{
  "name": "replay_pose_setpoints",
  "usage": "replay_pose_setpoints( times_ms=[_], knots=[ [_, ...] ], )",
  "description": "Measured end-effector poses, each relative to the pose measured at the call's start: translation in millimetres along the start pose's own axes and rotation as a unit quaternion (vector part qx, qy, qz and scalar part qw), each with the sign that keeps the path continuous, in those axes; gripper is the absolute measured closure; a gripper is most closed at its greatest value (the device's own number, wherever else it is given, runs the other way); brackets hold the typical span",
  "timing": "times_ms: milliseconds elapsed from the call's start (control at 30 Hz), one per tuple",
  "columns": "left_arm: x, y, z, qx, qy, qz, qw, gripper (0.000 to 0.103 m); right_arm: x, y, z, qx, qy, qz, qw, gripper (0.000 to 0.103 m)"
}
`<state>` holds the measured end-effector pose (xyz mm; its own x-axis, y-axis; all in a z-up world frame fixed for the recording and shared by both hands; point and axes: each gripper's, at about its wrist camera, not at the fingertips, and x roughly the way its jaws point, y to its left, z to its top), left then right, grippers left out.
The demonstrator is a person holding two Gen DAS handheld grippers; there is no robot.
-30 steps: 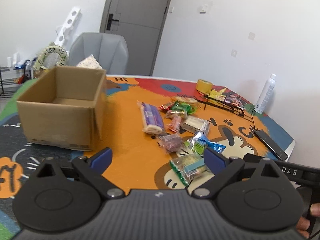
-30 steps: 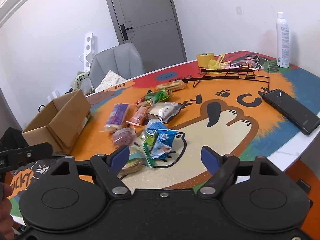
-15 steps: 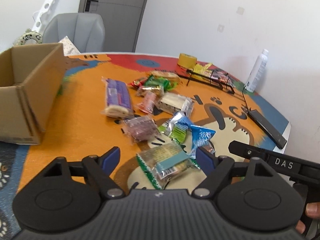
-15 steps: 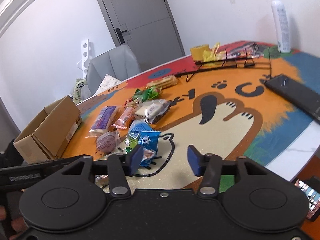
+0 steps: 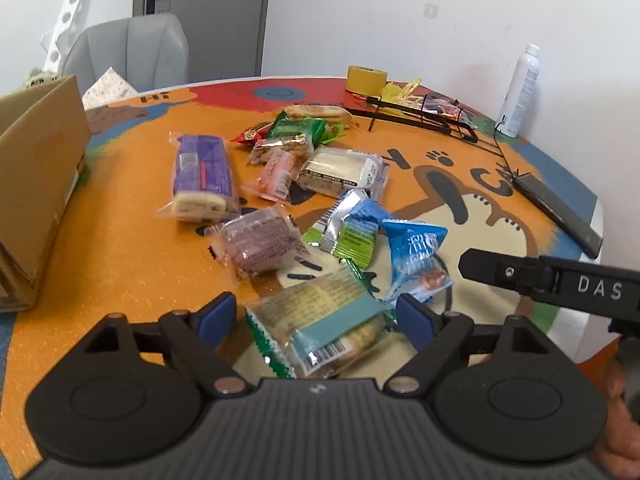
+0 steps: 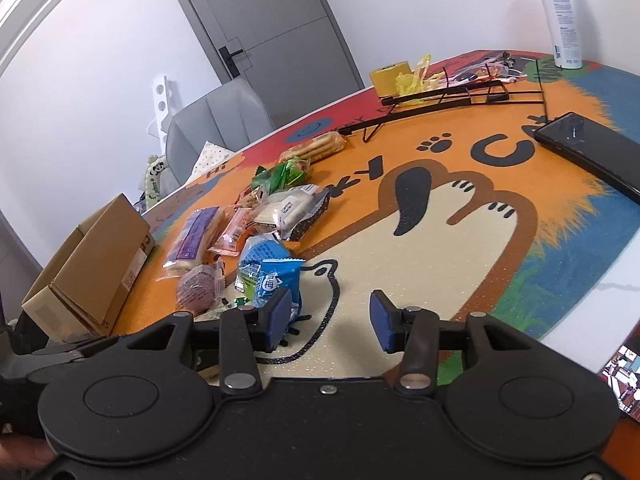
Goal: Organize snacks
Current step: 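Close the left tool on the green biscuit pack while the right tool reaches the blue candy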
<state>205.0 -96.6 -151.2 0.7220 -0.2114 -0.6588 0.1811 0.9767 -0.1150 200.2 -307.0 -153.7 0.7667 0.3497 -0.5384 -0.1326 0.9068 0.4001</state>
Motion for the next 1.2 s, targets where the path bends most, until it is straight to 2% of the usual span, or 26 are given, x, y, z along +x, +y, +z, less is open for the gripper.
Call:
replay_pose_setpoints(
  times_ms=[100,200,333,500,833,1000,1067,1100,1200],
  knots=[
    [1.8,-0.3,-1.2,0.012,-0.005,0.010,0.9999,0.017,4.2,3.7,1.9,0.000,0.004,0.002,1.000,0.057],
    [-0.1,4.5,-0.8,0.010,-0.003,0.004,0.9999,0.017,9.1,9.6,3.5,-0.009,0.006,0.002,1.000,0.057],
    [-3.5,14.5,0.0,0.004,0.002,0.020,0.9998,0.017,19.1,22.1,4.0,-0.026,0.013,0.001,1.000,0.056],
    [-11.4,26.8,-3.6,-0.001,0.005,0.029,0.9996,0.017,27.7,37.4,1.3,-0.052,0.020,-0.010,0.998,0.041],
    [-29.1,48.9,-10.1,-0.030,0.006,0.057,0.9979,0.016,37.8,54.9,-2.0,-0.056,0.030,0.019,0.998,0.043],
    [-31.4,52.5,-8.8,-0.053,-0.008,0.058,0.9969,0.016,43.3,54.9,-2.6,-0.048,0.035,0.024,0.998,0.075],
    [-27.5,50.3,-7.8,-0.057,-0.009,0.067,0.9960,0.016,43.9,50.3,-1.8,-0.035,0.040,0.034,0.998,0.086],
    [-25.3,48.2,-7.2,-0.058,-0.009,0.076,0.9954,0.016,44.0,48.3,-1.4,-0.029,0.043,0.037,0.998,0.094],
    [-23.7,44.3,-8.5,-0.060,-0.011,0.078,0.9950,0.017,41.2,45.4,-1.6,-0.024,0.047,0.032,0.998,0.096]
  ],
)
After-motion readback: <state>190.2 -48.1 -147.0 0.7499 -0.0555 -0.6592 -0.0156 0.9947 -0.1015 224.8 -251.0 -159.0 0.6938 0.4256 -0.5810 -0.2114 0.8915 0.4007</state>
